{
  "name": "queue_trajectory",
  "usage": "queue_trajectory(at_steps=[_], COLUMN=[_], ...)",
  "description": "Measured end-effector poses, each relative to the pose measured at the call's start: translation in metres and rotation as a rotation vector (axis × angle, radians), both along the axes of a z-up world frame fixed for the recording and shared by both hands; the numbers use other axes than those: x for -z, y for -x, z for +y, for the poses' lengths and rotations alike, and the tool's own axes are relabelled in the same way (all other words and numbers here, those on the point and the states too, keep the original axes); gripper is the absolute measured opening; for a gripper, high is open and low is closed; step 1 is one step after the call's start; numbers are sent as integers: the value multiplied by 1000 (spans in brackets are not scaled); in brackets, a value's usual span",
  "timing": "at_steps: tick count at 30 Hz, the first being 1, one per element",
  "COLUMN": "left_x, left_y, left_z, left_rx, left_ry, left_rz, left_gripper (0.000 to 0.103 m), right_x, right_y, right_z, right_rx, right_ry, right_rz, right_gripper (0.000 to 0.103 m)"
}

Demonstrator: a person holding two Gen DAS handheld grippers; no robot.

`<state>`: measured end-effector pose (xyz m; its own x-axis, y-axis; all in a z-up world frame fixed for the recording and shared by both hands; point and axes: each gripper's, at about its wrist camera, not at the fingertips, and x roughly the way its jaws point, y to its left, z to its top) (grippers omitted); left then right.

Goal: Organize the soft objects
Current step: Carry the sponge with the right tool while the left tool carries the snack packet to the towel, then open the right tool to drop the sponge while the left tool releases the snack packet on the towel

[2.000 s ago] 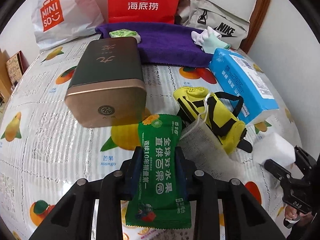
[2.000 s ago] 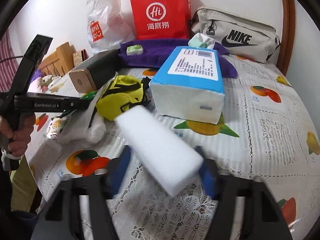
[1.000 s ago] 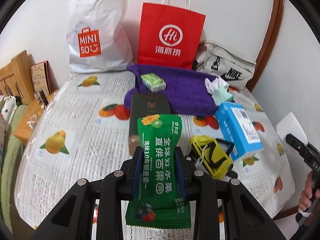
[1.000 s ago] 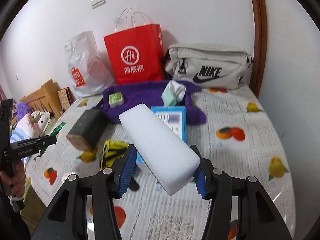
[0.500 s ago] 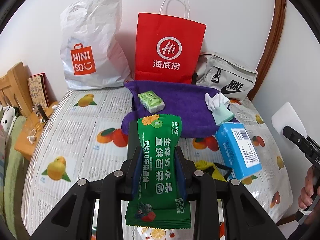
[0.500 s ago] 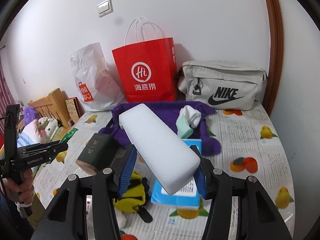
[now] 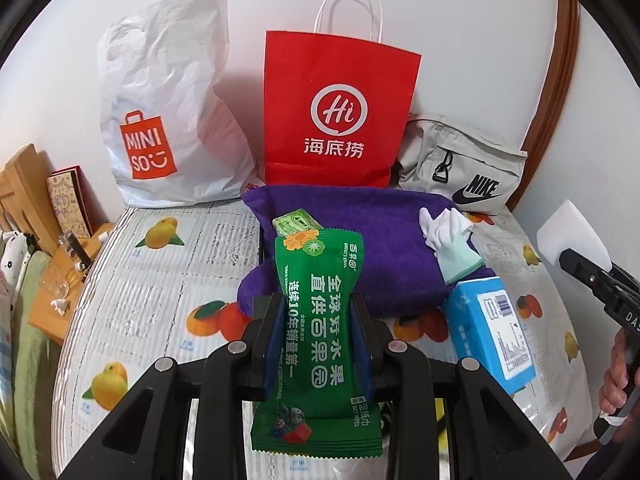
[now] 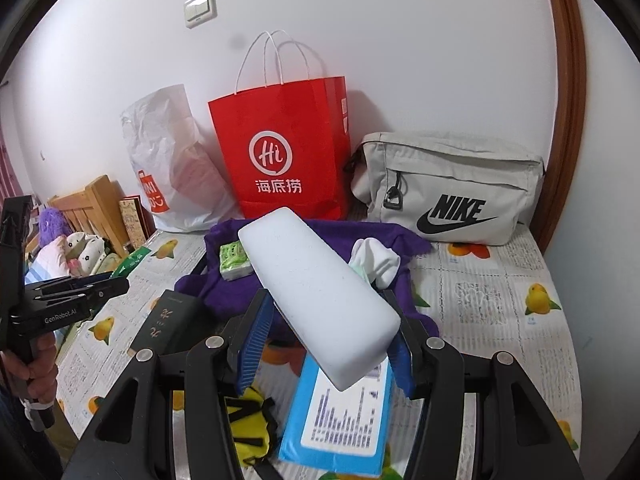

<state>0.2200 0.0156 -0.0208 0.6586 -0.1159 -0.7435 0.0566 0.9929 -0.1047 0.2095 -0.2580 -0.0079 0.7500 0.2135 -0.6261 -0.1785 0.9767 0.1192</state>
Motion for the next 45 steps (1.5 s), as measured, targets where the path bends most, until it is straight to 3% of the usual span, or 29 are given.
queue_trajectory(at_steps=[23,45], left_x=[53,80], left_y=[-103,-141], left_z=[-2,-1], left_rx=[24,16], left_ry=[20,28], left_rz=[119,177], left_gripper=[29,30], right_x=[67,121], right_y=[-114,-172], right_z=[27,49], right_rx=[-68,-147], right_ry=[25,109], right_rz=[161,320], right_gripper=[54,54])
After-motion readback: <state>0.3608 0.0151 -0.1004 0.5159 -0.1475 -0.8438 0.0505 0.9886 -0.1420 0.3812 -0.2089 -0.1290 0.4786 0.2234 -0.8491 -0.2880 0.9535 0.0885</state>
